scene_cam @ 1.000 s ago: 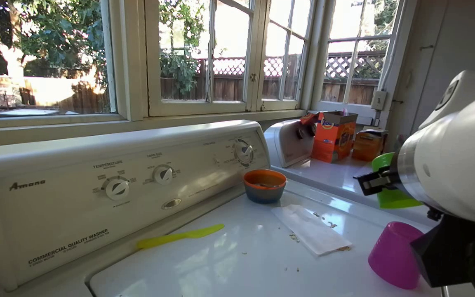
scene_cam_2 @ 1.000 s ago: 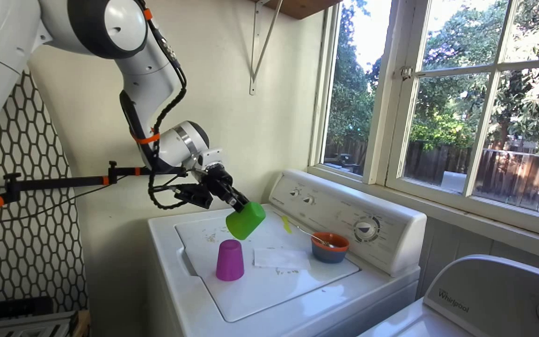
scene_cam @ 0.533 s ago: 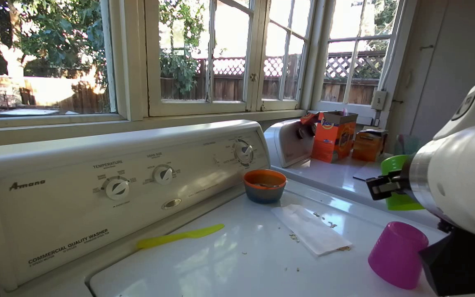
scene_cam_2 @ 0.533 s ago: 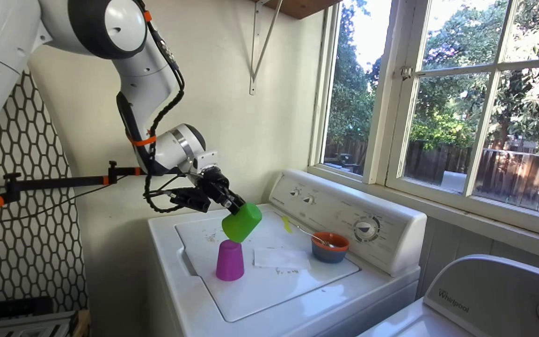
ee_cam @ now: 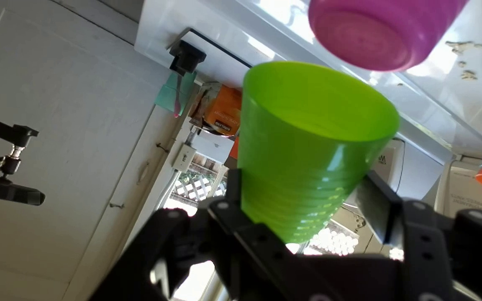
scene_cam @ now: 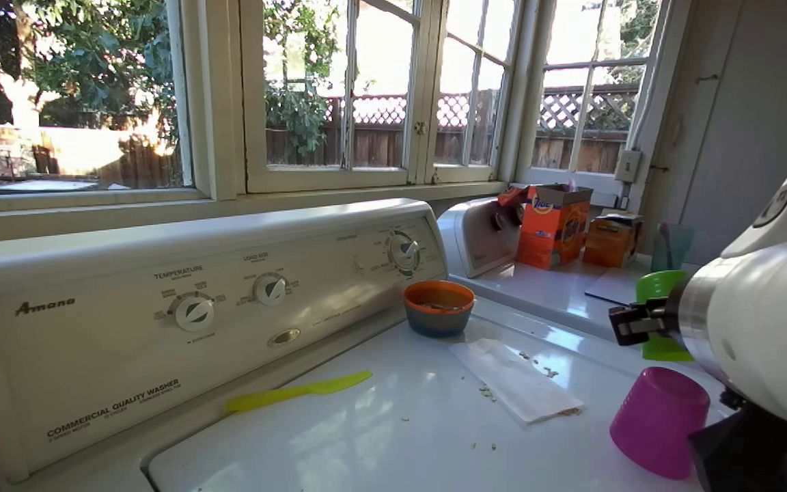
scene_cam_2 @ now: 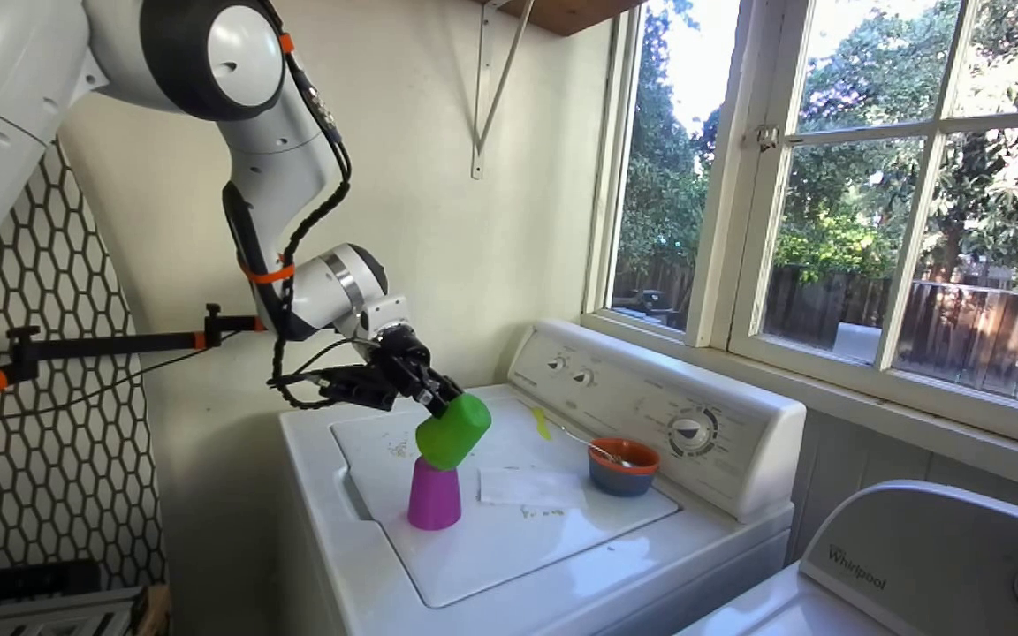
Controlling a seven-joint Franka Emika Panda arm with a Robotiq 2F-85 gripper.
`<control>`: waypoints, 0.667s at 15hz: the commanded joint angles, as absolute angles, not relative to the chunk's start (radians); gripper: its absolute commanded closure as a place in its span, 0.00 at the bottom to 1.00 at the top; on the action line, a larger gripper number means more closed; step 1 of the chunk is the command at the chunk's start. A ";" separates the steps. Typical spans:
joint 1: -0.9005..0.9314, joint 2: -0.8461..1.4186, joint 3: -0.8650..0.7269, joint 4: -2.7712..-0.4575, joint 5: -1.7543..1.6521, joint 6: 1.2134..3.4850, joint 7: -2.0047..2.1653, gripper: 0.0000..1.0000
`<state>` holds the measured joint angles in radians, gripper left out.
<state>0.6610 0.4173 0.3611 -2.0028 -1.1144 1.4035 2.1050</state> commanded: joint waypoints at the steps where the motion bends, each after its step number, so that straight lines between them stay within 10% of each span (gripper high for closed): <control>1: 0.672 0.437 0.366 -2.003 -1.111 1.368 2.151 0.55; 10: 0.693 0.475 0.363 -1.988 -1.115 1.312 2.162 0.55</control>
